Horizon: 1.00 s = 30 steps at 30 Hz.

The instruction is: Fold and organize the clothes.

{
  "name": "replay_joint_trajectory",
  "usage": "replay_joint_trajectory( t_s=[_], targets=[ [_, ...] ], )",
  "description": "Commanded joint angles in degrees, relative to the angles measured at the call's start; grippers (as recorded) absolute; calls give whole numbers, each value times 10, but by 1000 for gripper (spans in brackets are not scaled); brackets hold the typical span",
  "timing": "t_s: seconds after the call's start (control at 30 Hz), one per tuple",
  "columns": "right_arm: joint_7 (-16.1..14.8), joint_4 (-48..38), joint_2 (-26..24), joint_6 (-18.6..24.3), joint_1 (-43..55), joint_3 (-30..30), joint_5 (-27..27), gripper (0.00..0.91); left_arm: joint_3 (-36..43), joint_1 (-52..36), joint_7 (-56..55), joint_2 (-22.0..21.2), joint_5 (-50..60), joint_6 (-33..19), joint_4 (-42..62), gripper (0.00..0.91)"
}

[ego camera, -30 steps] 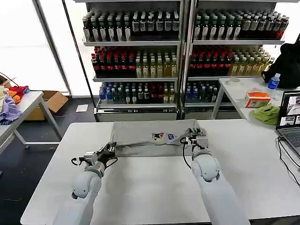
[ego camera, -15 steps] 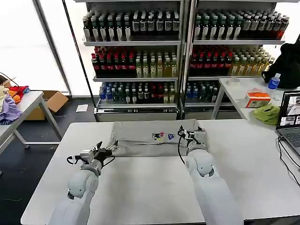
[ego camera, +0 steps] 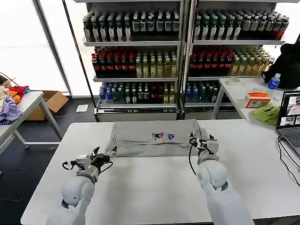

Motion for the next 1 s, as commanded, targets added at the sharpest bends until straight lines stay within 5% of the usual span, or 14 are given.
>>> replay_joint_trajectory(
  t_s=[0.03, 0.87, 0.93, 0.97, 1.0],
  targets=[
    [6, 31, -19, -2, -50, 7, 13, 907, 0, 10, 1, 1, 0, 6, 4, 907],
    [-22, -50, -10, -1, -12, 10, -5, 907, -4, -18, 3, -5, 20, -11, 69, 887],
    [-22, -54, -8, -1, -8, 9, -7, 695, -4, -18, 4, -5, 21, -12, 74, 534],
    [-23, -64, -7, -1, -6, 8, -8, 514, -2, -18, 4, -6, 22, -12, 76, 161],
    [-24, -66, -7, -1, -6, 7, -6, 433, -2, -17, 5, -6, 23, -12, 77, 50]
  ],
)
